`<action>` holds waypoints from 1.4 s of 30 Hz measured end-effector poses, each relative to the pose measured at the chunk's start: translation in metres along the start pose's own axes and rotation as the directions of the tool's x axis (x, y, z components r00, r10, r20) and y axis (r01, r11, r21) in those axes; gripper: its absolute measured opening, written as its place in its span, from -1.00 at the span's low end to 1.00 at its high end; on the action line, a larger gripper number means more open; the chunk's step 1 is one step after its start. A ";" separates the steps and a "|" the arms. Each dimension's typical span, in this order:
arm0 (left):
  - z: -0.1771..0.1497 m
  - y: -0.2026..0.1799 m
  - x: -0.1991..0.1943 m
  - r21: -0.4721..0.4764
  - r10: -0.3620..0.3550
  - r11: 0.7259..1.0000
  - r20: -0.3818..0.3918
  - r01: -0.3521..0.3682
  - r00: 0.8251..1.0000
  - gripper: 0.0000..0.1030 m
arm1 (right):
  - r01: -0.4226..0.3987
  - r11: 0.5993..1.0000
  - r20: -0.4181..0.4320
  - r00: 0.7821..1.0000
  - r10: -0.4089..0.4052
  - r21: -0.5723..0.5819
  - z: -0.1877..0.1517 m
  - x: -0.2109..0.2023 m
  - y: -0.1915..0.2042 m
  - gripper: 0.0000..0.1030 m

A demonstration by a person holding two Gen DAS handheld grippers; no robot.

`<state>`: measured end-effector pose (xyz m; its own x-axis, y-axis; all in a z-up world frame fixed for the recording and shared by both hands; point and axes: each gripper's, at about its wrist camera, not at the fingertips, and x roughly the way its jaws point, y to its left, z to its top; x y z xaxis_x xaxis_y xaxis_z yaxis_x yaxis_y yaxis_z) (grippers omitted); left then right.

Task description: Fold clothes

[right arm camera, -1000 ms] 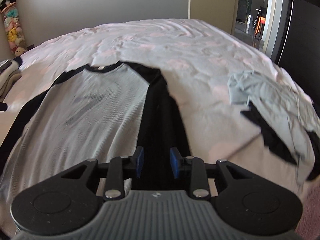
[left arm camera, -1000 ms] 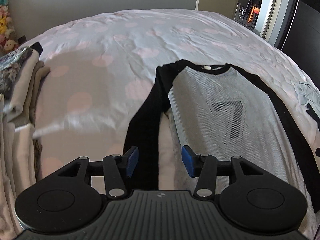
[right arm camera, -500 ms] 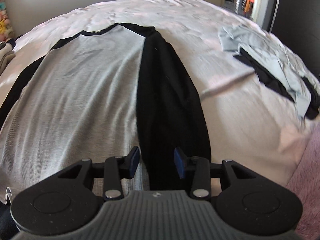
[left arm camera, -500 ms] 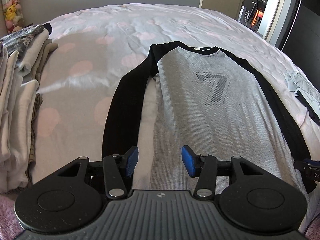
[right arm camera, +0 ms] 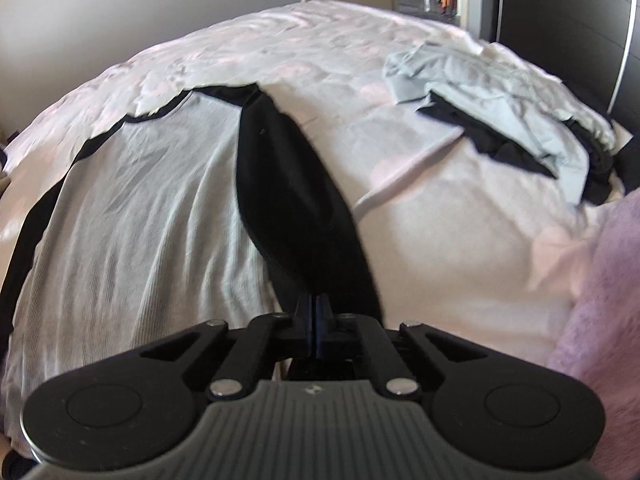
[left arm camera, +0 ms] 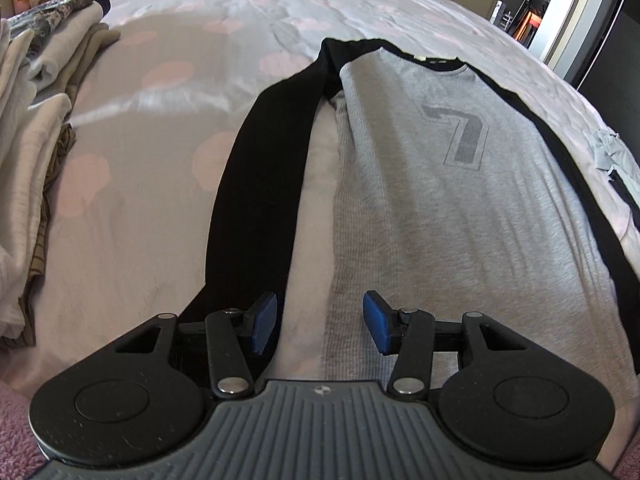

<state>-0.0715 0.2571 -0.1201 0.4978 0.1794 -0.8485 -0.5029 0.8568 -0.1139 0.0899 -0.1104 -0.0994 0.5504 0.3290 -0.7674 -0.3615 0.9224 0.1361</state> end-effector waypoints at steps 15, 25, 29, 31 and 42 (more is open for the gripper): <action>-0.006 -0.003 0.007 0.026 -0.005 1.000 -0.009 0.005 1.000 -0.06 | 0.329 0.944 0.036 0.943 -0.330 0.029 0.120 0.027 -0.089 -0.96; -0.007 -0.005 0.009 0.042 0.000 0.999 -0.009 0.001 1.000 -0.05 | 0.439 0.897 -0.009 0.898 -0.439 0.044 0.144 0.081 -0.138 -0.96; -0.007 -0.007 0.010 0.051 0.008 0.999 -0.013 -0.008 1.000 -0.04 | 0.421 0.906 -0.019 0.907 -0.421 0.045 0.136 0.095 -0.143 -0.95; -0.008 -0.008 0.010 0.057 0.013 0.998 -0.013 -0.013 1.000 -0.04 | 0.401 0.914 -0.012 0.916 -0.401 0.064 0.131 0.094 -0.145 -0.91; 0.006 0.006 -0.021 0.015 -0.006 1.000 0.015 0.006 1.000 -0.04 | 0.248 0.948 0.155 0.947 -0.281 0.201 0.105 0.033 -0.127 -0.38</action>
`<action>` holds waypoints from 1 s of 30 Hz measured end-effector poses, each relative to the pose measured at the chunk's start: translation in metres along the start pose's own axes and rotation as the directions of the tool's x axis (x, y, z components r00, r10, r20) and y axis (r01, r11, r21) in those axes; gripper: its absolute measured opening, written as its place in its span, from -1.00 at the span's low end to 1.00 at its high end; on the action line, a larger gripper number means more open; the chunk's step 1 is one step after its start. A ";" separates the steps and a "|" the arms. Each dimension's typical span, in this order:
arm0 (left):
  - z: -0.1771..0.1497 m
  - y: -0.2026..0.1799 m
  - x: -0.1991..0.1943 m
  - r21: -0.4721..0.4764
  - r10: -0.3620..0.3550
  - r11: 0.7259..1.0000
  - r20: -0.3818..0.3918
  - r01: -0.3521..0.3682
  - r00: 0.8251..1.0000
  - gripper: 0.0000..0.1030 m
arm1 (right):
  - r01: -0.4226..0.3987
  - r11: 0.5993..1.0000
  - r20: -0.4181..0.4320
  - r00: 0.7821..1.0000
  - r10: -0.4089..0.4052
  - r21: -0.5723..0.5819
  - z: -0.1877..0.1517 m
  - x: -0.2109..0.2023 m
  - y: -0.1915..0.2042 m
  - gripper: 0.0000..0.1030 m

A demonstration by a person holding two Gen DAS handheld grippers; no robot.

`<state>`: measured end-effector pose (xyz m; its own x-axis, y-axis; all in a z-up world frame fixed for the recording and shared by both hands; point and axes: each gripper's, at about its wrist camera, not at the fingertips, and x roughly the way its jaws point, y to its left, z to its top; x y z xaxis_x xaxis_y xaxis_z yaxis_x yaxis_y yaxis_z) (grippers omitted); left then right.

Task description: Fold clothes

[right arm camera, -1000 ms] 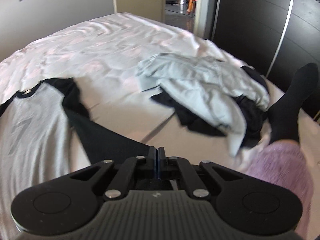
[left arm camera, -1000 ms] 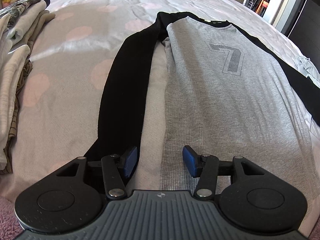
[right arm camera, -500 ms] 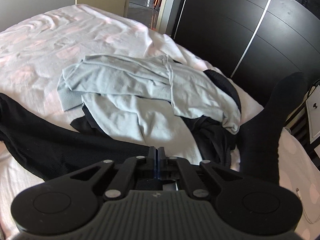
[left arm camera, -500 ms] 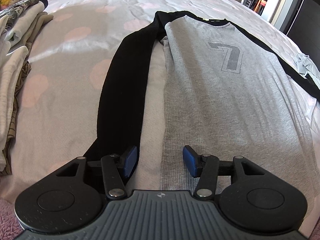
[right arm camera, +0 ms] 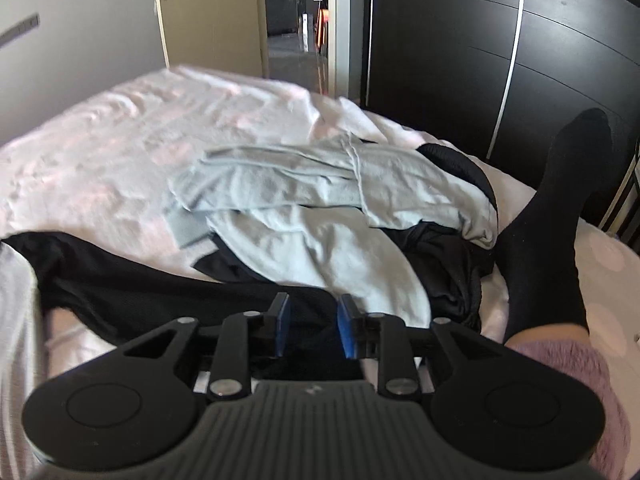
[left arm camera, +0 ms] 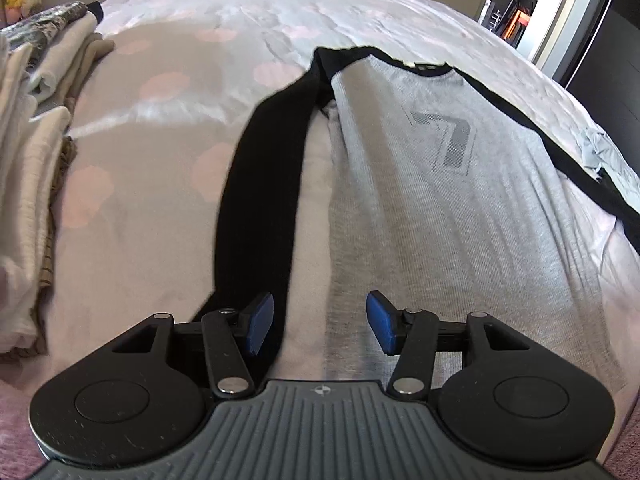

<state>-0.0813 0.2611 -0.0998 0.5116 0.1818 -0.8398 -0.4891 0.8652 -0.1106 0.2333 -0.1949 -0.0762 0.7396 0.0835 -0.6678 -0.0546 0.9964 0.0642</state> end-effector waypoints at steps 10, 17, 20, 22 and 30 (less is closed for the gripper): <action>0.027 0.040 -0.014 0.009 0.087 0.996 -0.076 -0.087 0.993 -0.04 | -0.228 0.969 -0.013 0.973 0.230 0.099 -0.081 -0.045 0.051 -0.24; 0.022 0.041 -0.009 0.009 0.046 0.999 -0.145 -0.045 0.988 -0.04 | -0.291 0.949 -0.051 0.957 0.287 -0.122 -0.117 -0.047 0.093 -0.24; 0.015 0.025 -0.007 0.093 0.052 0.995 -0.159 -0.038 0.986 -0.04 | -0.294 0.942 -0.018 0.955 0.295 -0.164 -0.116 -0.046 0.096 -0.24; 0.010 0.010 -0.003 0.177 0.087 0.983 -0.173 -0.055 0.981 -0.04 | -0.300 0.941 -0.030 0.954 0.299 -0.154 -0.117 -0.041 0.096 -0.24; -0.001 0.004 0.029 0.231 0.191 0.964 -0.267 -0.130 0.944 -0.59 | -0.308 0.941 -0.068 0.951 0.301 -0.142 -0.121 -0.032 0.095 -0.22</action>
<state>-0.0686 0.2695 -0.1251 0.2007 0.2122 -0.9564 -0.3745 0.9187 0.1252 0.1231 -0.1018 -0.1386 0.6416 0.3802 -0.6662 -0.3740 0.9133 0.1611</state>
